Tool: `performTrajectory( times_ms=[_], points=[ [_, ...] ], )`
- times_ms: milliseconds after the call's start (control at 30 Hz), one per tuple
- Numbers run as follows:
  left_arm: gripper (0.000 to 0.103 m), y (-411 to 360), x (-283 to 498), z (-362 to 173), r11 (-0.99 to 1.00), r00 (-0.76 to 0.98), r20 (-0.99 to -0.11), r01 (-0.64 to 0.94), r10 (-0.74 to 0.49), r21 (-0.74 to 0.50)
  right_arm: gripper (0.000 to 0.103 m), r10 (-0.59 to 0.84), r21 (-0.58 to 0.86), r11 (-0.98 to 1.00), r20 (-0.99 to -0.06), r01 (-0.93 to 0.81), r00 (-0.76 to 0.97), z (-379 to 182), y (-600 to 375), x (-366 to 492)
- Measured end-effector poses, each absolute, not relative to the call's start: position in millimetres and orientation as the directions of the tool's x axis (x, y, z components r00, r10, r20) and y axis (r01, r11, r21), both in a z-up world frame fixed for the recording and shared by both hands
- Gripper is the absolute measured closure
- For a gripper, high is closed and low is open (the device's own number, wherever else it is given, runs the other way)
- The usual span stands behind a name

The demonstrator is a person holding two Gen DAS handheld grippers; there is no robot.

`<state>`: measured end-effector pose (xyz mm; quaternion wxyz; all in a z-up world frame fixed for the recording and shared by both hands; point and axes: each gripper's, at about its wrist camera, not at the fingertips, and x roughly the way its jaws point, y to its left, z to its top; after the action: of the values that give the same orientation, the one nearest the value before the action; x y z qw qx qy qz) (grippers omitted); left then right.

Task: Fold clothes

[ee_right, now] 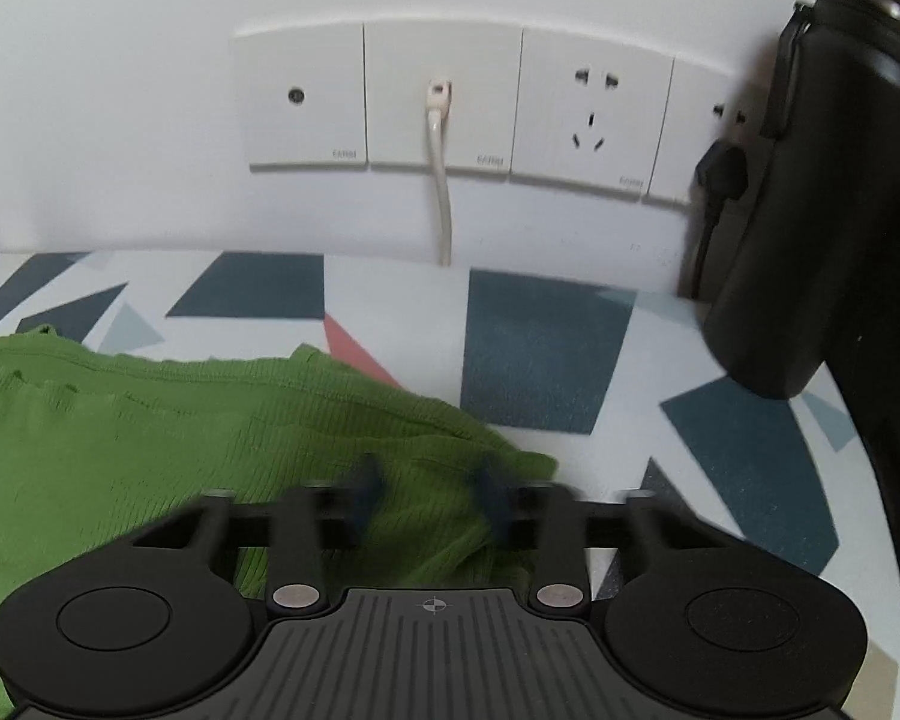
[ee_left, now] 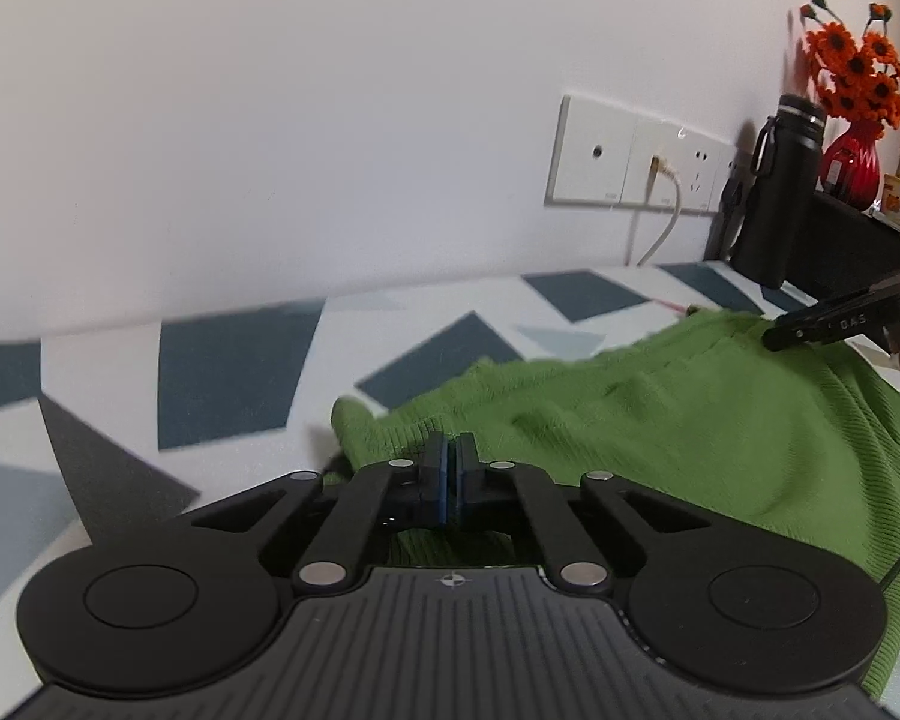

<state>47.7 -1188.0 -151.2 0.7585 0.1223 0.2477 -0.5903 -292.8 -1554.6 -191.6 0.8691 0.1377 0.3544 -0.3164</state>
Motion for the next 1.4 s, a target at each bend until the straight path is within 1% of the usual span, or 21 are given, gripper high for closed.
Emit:
performTrajectory(
  times_ms=[100, 233, 400, 433, 500, 733, 767, 800, 833, 867, 967, 1067, 1133, 1167, 1200, 1333, 1367, 1400],
  points=[
    [0.101, -1184.6, 50.0, -144.6, 0.279, 0.188, -0.493, 0.953, -0.849, -0.117, 0.100, -0.472, 0.014, 0.773, -0.656, 0.634, 0.589, -180.4, -1546.3, -296.1],
    [0.101, -1181.4, 53.9, -143.0, 0.300, 0.200, -0.463, 0.942, -0.864, -0.153, 0.100, -0.480, 0.057, 0.777, -0.589, 0.627, 0.650, -163.6, -1542.1, -302.0],
    [0.102, -1171.9, 56.3, -130.7, 0.340, 0.258, -0.379, 0.926, -0.889, -0.167, 0.101, -0.517, 0.078, 0.766, -0.516, 0.638, 0.684, -147.0, -1545.3, -307.6],
    [0.102, -1171.4, 58.2, -130.0, 0.351, 0.269, -0.375, 0.921, -0.887, -0.169, 0.101, -0.518, 0.087, 0.762, -0.511, 0.642, 0.685, -146.8, -1549.2, -307.4],
    [0.102, -1171.2, 63.2, -132.4, 0.375, 0.290, -0.371, 0.909, -0.882, -0.181, 0.101, -0.523, 0.102, 0.753, -0.507, 0.650, 0.685, -148.2, -1556.3, -307.0],
    [0.102, -1173.0, 73.1, -138.8, 0.414, 0.325, -0.372, 0.890, -0.870, -0.192, 0.099, -0.491, 0.066, 0.751, -0.610, 0.657, 0.622, -177.5, -1569.5, -292.7],
    [0.102, -1173.7, 73.4, -139.6, 0.416, 0.326, -0.373, 0.889, -0.868, -0.191, 0.094, -0.486, 0.080, 0.744, -0.617, 0.664, 0.619, -179.5, -1571.3, -293.0],
    [0.102, -1173.3, 73.9, -140.4, 0.417, 0.324, -0.377, 0.888, -0.867, -0.196, 0.080, -0.483, 0.099, 0.733, -0.620, 0.673, 0.618, -180.0, -1573.5, -293.8],
    [0.102, -1173.3, 74.1, -141.1, 0.417, 0.323, -0.380, 0.887, -0.867, -0.198, 0.074, -0.485, 0.120, 0.723, -0.613, 0.680, 0.624, -179.4, -1575.3, -295.9],
    [0.102, -1173.6, 74.2, -141.7, 0.417, 0.321, -0.381, 0.887, -0.867, -0.200, 0.070, -0.487, 0.131, 0.720, -0.603, 0.681, 0.631, -178.5, -1575.4, -297.6],
    [0.102, -1173.4, 74.1, -141.9, 0.419, 0.323, -0.383, 0.886, -0.866, -0.200, 0.070, -0.471, 0.119, 0.746, -0.602, 0.655, 0.645, -177.2, -1571.2, -295.4],
    [0.102, -1172.9, 73.9, -141.8, 0.421, 0.326, -0.384, 0.885, -0.864, -0.197, 0.071, -0.461, 0.085, 0.756, -0.636, 0.649, 0.619, -187.6, -1571.0, -285.3],
    [0.102, -1172.1, 74.3, -141.3, 0.427, 0.332, -0.383, 0.883, -0.862, -0.195, 0.082, -0.454, 0.062, 0.762, -0.659, 0.645, 0.600, -194.7, -1571.0, -278.4],
    [0.102, -1171.6, 74.8, -141.1, 0.429, 0.334, -0.383, 0.882, -0.861, -0.197, 0.101, -0.451, 0.050, 0.765, -0.670, 0.642, 0.590, -198.3, -1571.0, -274.9],
    [0.102, -1171.4, 76.3, -142.2, 0.433, 0.335, -0.388, 0.879, -0.858, -0.199, 0.103, -0.448, 0.039, 0.768, -0.681, 0.639, 0.580, -201.9, -1571.1, -271.5],
    [0.102, -1170.8, 83.4, -147.5, 0.449, 0.338, -0.413, 0.869, -0.846, -0.207, 0.102, -0.495, 0.062, 0.726, -0.644, 0.685, 0.583, -199.8, -1577.4, -278.5],
    [0.102, -1172.0, 85.5, -149.3, 0.446, 0.327, -0.428, 0.868, -0.843, -0.215, 0.099, -0.502, 0.072, 0.716, -0.639, 0.695, 0.583, -198.3, -1579.0, -281.8],
    [0.101, -1173.0, 86.4, -149.9, 0.437, 0.313, -0.434, 0.872, -0.845, -0.221, 0.087, -0.509, 0.081, 0.705, -0.634, 0.705, 0.582, -196.9, -1580.6, -285.1]
  ],
)
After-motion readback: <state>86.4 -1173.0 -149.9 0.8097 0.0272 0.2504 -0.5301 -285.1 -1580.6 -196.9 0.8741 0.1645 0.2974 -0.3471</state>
